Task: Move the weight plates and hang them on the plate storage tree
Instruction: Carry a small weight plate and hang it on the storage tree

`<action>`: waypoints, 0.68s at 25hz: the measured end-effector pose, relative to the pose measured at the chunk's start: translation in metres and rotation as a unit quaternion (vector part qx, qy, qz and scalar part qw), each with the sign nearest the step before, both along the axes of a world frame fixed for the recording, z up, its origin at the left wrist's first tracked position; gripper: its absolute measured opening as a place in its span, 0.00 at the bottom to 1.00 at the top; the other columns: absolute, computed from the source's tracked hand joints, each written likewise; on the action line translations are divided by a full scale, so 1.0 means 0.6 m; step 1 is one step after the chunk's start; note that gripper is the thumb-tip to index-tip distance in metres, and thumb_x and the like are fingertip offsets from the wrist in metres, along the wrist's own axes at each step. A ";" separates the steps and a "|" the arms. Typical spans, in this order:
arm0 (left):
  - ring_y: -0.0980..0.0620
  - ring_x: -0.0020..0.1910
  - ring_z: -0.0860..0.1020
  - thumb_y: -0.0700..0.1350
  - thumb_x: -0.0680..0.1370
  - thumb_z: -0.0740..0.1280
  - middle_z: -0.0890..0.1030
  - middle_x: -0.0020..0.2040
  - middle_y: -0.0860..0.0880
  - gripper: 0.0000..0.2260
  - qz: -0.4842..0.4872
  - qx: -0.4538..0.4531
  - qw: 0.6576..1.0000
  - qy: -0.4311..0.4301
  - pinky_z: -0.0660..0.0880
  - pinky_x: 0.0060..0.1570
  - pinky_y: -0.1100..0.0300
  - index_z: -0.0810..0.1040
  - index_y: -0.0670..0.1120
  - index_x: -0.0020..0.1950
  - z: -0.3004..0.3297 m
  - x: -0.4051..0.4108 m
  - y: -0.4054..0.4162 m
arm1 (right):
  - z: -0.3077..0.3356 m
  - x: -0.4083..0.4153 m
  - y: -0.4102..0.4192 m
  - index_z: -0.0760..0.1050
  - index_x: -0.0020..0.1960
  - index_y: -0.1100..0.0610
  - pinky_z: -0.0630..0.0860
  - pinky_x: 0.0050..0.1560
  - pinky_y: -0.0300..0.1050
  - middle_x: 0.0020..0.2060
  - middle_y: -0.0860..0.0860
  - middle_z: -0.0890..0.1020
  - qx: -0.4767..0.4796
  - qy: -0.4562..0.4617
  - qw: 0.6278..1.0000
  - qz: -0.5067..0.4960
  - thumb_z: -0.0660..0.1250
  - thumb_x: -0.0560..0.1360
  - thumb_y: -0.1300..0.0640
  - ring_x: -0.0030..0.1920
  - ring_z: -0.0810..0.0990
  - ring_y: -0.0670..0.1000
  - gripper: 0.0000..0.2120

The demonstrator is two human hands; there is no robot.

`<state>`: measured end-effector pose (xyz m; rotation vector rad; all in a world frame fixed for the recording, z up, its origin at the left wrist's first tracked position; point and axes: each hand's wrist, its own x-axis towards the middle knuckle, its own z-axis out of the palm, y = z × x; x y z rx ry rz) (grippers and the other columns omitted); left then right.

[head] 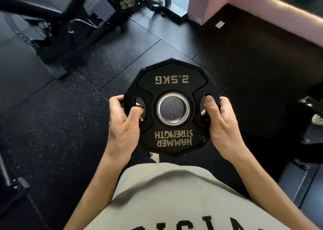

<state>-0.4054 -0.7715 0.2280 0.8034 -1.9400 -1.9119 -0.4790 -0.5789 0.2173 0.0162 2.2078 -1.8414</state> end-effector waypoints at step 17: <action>0.62 0.31 0.74 0.40 0.77 0.63 0.74 0.37 0.53 0.06 -0.217 0.005 0.976 0.022 0.72 0.29 0.65 0.68 0.49 0.50 0.036 -0.897 -0.109 | 0.013 -0.734 -0.100 0.70 0.46 0.55 0.73 0.41 0.34 0.31 0.41 0.77 -0.045 0.029 0.970 -0.237 0.59 0.74 0.39 0.35 0.75 0.38 0.18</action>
